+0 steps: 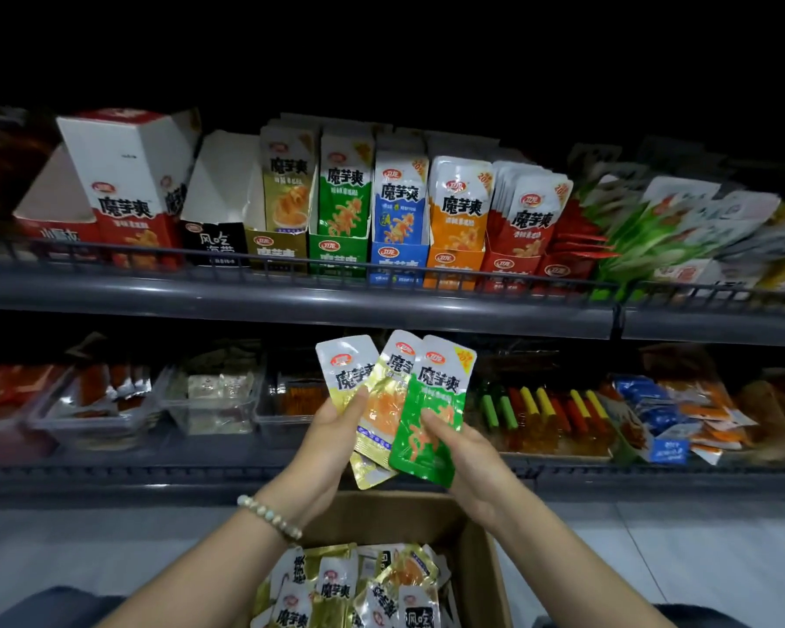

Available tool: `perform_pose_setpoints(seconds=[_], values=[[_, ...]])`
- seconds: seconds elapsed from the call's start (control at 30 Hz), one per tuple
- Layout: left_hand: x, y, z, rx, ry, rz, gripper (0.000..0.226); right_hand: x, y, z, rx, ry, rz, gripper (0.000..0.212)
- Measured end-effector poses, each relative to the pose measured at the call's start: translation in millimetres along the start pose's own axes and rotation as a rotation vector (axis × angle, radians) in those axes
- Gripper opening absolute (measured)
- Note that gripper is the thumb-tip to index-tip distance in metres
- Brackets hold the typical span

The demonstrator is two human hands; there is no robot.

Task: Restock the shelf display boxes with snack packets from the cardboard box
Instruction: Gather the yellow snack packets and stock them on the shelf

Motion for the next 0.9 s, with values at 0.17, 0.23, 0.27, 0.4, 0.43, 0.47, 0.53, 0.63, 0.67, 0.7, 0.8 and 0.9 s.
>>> perform_pose_setpoints(seconds=[0.17,0.23,0.27,0.4,0.43,0.47,0.53,0.63,0.67,0.7,0.8,0.9], values=[[-14.8,-2.2,4.5,0.063,0.061,0.103,0.028,-22.4,0.1,-9.0,0.014,0.081,0.124,0.024],[0.0,1.1,2.2,0.052,0.061,0.025,0.043,-15.4,-0.9,-6.4,0.022,0.075,0.07,0.02],[5.8,2.8,-0.5,0.048,0.063,0.007,0.049,-11.8,-1.5,-3.8,0.03,0.069,0.047,0.02],[10.2,1.6,-14.3,0.053,0.081,0.038,0.053,-13.8,-2.7,6.1,0.047,0.105,0.074,0.021],[9.9,1.9,-15.7,0.047,0.1,0.054,0.061,-19.4,-3.5,6.1,0.033,0.086,0.113,0.021],[8.5,-0.4,-18.6,0.034,0.124,0.06,0.071,-25.9,-5.6,5.9,0.016,0.056,0.149,0.022],[8.9,-4.4,-26.6,-0.011,0.202,0.018,0.082,-36.1,-8.7,5.6,0.002,0.025,0.211,0.028],[6.6,-3.1,-28.2,-0.017,0.221,0.029,0.085,-48.0,-13.2,10.0,0.017,0.035,0.302,0.034],[-0.3,-2.2,-22.9,0.033,0.177,0.094,0.084,-51.0,-15.1,11.8,0.018,0.045,0.321,0.035],[-9.9,-4.1,-18.7,0.079,0.145,0.174,0.08,-53.1,-16.4,13.1,0.018,0.051,0.337,0.034],[-26.6,-16.8,-16.4,0.164,0.054,0.313,0.044,-52.3,-17.3,16.9,0.05,0.008,0.318,0.028],[-21.8,-17.0,-18.8,0.181,-0.139,0.296,0.047,-37.6,-12.6,26.7,0.133,-0.073,0.199,0.028]])
Point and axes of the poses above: each hand's wrist, its own y-axis towards the middle knuckle, its own x-axis out of the back of the hand, z = x × y, the point moved 10 cm from there along y, towards the middle knuckle, and after that the axes turned 13 degrees about z, right-handed, at the moved point
